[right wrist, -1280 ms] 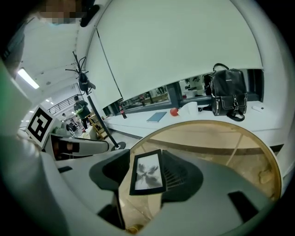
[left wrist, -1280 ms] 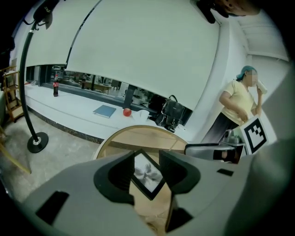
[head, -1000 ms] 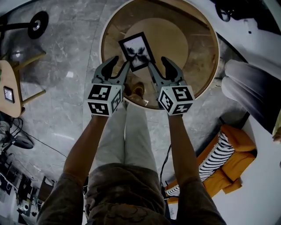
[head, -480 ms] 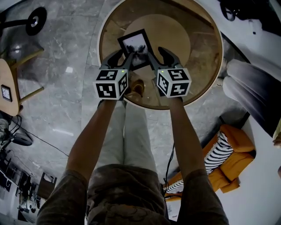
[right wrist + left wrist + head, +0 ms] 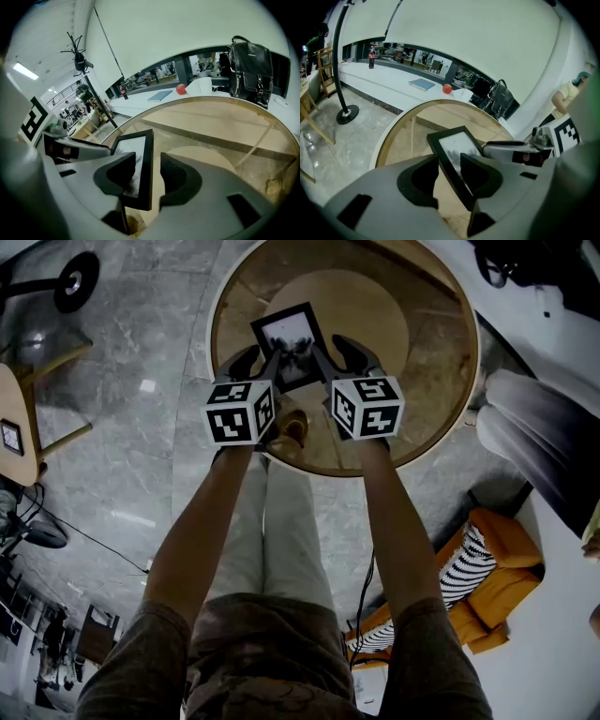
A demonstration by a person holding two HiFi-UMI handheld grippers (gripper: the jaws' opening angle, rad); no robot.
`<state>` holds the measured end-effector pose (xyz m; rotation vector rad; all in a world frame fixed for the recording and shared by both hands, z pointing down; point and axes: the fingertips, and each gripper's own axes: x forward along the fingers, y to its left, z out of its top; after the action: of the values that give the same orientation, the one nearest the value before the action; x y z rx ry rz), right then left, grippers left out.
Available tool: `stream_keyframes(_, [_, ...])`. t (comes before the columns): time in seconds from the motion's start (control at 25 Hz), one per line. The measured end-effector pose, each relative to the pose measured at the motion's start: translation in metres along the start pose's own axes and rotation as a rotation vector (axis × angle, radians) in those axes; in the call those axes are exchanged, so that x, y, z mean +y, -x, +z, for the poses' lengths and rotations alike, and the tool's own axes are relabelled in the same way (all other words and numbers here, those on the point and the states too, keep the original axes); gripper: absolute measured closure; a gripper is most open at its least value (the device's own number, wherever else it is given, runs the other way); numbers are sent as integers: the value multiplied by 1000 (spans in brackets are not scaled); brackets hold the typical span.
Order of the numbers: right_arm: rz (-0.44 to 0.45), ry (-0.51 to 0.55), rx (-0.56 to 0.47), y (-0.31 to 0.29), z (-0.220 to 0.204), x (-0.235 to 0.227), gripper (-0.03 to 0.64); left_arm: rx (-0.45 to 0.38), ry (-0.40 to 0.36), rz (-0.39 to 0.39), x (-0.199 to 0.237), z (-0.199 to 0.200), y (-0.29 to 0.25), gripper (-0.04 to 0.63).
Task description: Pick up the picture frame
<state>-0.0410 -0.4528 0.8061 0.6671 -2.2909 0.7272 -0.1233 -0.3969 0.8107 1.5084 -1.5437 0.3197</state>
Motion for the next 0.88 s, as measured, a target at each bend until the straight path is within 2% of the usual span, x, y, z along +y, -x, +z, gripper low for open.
stream_keyframes(0.36, [22, 6, 23, -5, -2, 1, 451, 18, 4, 8, 1, -6, -5, 439])
stream_keyframes(0.6, [24, 57, 57, -13, -7, 9, 475, 33, -7, 7, 4, -10, -7, 449])
stream_keyframes(0.88, [7, 4, 75, -13, -11, 4, 494, 35, 36, 6, 4, -10, -7, 468])
